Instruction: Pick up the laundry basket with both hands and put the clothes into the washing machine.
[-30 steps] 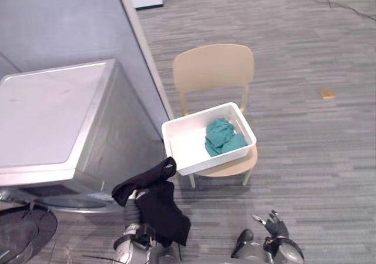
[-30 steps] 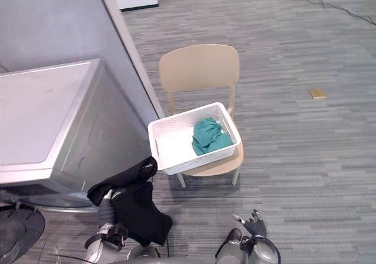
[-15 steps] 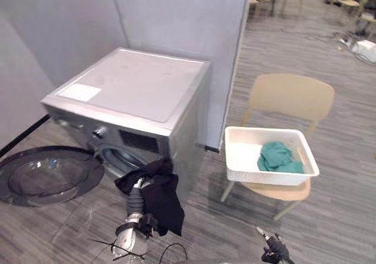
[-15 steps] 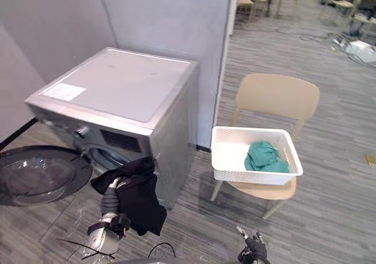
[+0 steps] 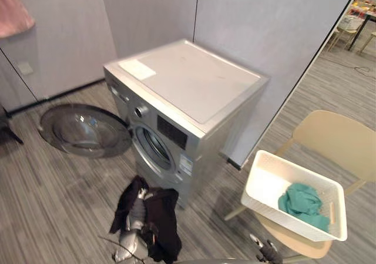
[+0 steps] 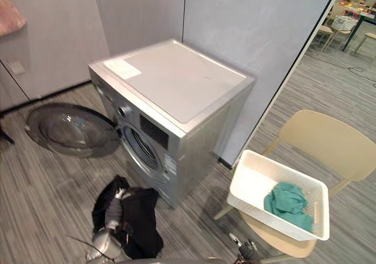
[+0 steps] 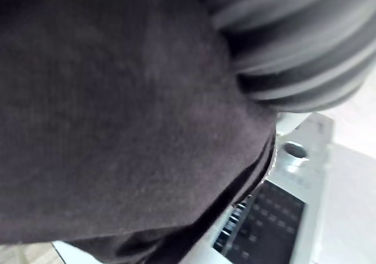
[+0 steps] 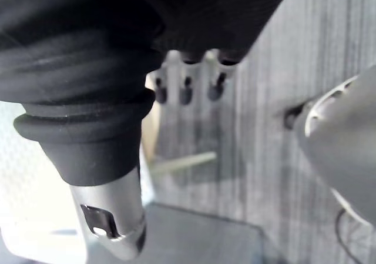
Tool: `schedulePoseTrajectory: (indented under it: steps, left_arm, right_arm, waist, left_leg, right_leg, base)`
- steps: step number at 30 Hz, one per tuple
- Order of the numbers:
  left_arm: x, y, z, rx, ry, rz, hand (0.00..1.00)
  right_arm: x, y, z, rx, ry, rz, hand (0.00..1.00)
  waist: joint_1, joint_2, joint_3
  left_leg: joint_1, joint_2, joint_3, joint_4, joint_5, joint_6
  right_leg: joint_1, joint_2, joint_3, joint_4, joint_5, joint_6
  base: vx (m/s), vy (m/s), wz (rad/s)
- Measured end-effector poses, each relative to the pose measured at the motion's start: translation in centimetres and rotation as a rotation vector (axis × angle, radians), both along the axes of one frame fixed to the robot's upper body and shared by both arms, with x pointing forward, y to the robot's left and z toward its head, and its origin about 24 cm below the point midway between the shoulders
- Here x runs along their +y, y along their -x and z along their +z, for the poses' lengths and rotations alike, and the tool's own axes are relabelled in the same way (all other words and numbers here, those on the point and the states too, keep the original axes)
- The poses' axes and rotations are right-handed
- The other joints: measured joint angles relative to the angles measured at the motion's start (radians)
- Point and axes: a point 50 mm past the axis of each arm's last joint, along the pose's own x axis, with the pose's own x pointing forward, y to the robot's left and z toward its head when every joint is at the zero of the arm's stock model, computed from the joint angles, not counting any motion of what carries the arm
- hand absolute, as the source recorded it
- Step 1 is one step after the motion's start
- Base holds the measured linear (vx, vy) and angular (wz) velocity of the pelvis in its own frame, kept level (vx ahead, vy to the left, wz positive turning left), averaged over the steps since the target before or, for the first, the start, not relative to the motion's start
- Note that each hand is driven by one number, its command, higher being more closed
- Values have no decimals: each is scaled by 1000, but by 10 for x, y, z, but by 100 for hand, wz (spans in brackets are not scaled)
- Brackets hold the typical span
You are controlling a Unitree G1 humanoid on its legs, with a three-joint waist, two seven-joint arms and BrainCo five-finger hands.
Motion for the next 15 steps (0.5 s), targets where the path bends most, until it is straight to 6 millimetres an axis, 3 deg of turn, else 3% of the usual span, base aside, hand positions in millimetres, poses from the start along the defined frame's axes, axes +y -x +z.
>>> schedulePoseTrajectory:
  steps: [2,6,9,10,12,13,14,15]
  left_arm:
    - [-9,-4,2,-12,9,-40,100]
    - [-11,-7,3,-21,13,-47,100]
    - [-9,-2,3,-16,6,-49,100]
    - [-9,4,3,-11,8,-42,100]
    - [-10,12,1,7,11,-43,100]
    - [-10,14,0,14,11,-40,100]
    - [-10,14,0,14,13,-38,100]
    - [-10,14,0,13,13,-38,100]
  right_arm:
    - [1,6,-1,15,-3,-3,0]
    - [5,9,-3,26,-17,-10,0]
    - [4,9,-2,21,-17,-12,0]
    - [4,10,-3,23,-16,-10,0]
    - [0,12,-2,32,-4,1,0]
    - [3,15,-3,40,-13,2,0]
    - [3,18,-4,51,-10,-2,0]
    - [3,19,-4,55,-9,-4,0]
  waist:
    - [-1,9,-6]
    - [-2,24,-15]
    - [1,37,-4]
    - [4,47,1]
    - [8,57,11]
    - [6,44,8]
    - [10,39,7]
    - [7,38,6]
  left_leg:
    - [4,-3,-26,-31,36,5]
    - [8,2,-47,1,40,5]
    - [-77,47,-49,282,-12,-14]
    - [-156,77,-71,457,2,-20]
    - [-231,99,-120,622,74,-65]
    - [-254,105,-121,674,108,-41]
    - [-269,122,-97,697,62,25]
    - [-278,126,-89,685,30,59]
  right_leg:
    - [7,-1,-15,3,-8,-12]
    - [63,5,-55,-18,-22,-12]
    - [120,24,-47,-39,-48,-12]
    - [124,31,-39,-23,-65,-12]
    - [130,37,-14,15,-96,-17]
    - [139,30,-3,13,-99,-17]
    - [138,24,15,8,-101,-13]
    - [136,22,29,3,-101,-13]
  base:
    - [50,-123,52]
    - [14,-64,32]
    - [-44,-8,5]
    - [-130,46,-18]
    - [-94,75,-28]
    - [-38,78,-36]
    - [-30,72,-33]
    - [-7,159,-60]
